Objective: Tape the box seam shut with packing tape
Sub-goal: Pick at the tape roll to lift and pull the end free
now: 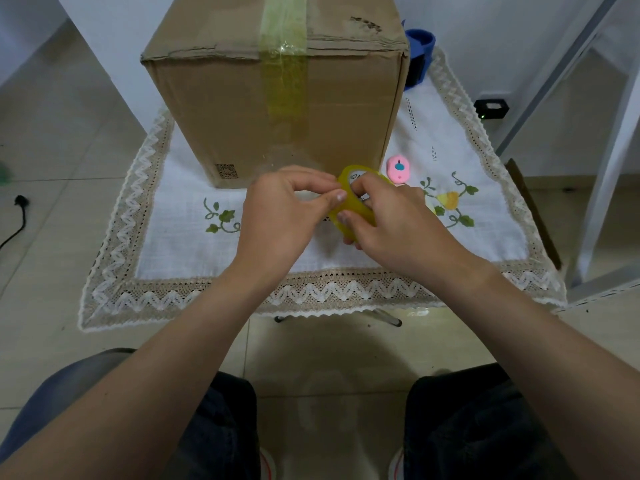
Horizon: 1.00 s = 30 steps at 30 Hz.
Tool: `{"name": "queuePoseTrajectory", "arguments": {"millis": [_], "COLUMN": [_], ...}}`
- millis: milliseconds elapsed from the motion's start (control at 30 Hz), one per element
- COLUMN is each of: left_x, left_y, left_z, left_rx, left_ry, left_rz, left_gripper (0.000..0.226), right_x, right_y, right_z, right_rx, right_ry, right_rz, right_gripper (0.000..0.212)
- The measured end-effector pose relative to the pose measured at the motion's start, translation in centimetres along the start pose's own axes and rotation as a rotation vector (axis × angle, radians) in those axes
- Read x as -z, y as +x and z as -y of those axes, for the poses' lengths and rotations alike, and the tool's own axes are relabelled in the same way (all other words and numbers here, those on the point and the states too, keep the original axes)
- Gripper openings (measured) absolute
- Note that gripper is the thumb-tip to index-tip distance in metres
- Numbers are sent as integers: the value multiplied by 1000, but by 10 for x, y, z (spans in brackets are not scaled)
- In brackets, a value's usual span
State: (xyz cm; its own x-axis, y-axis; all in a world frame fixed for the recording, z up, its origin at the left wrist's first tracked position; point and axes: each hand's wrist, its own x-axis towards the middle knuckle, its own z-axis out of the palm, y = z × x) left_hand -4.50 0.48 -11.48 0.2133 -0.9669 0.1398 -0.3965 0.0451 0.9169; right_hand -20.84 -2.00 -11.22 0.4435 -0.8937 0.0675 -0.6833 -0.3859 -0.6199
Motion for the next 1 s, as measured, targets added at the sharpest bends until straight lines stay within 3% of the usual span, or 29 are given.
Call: {"name": "queuePoseTrajectory", "arguments": {"millis": [267, 500, 833, 1000], "left_x": [-1, -7, -11, -9], "left_y": [3, -2, -3, -3], "left_z": [7, 9, 6, 6], "left_rx": [152, 224, 230, 172], "left_ry": [-119, -213, -183, -121], "left_rz": [39, 32, 56, 35], "left_gripper": [6, 15, 19, 8], "right_x": [-5, -14, -16, -13], "right_y": [1, -1, 0, 0], "right_z": [-2, 0, 0, -1], "right_rx": [31, 78, 84, 46], "right_ry": [-79, -141, -176, -118], "right_rz": [-33, -102, -114, -107], "right_gripper": [15, 18, 18, 16]}}
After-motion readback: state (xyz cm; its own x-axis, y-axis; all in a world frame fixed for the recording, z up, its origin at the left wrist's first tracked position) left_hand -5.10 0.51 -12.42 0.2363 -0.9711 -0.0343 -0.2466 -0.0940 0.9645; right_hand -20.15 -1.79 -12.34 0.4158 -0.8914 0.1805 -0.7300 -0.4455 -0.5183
